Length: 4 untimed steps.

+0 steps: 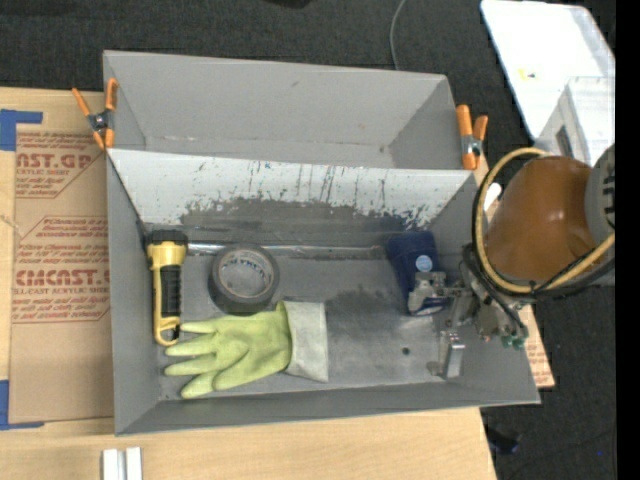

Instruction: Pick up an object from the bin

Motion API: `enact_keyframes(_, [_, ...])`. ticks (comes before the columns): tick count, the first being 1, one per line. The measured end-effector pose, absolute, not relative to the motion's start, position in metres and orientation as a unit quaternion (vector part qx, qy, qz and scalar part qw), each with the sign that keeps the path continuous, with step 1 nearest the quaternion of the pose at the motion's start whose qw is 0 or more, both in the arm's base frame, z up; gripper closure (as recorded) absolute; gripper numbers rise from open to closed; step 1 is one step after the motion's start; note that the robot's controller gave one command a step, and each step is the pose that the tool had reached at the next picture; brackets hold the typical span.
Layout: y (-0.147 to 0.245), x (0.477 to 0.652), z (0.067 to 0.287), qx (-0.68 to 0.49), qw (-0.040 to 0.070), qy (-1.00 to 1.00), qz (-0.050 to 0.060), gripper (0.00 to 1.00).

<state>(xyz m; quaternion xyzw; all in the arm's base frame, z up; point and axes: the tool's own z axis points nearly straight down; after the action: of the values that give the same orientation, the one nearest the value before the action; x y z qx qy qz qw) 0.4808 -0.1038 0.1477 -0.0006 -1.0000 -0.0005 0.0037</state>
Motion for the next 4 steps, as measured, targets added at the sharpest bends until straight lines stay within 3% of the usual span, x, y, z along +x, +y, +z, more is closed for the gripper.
enact_keyframes(1, [-0.103,0.483,0.152,0.000,0.000,-1.000,0.000,0.00])
enact_keyframes(2, [-0.044,0.548,0.086,0.120,-0.004,-0.993,0.001,0.00])
enact_keyframes(3, [-0.014,0.550,0.108,0.027,0.000,-1.000,0.000,0.00])
enact_keyframes(4, [0.015,0.550,0.110,0.118,-0.001,-0.993,0.000,0.00])
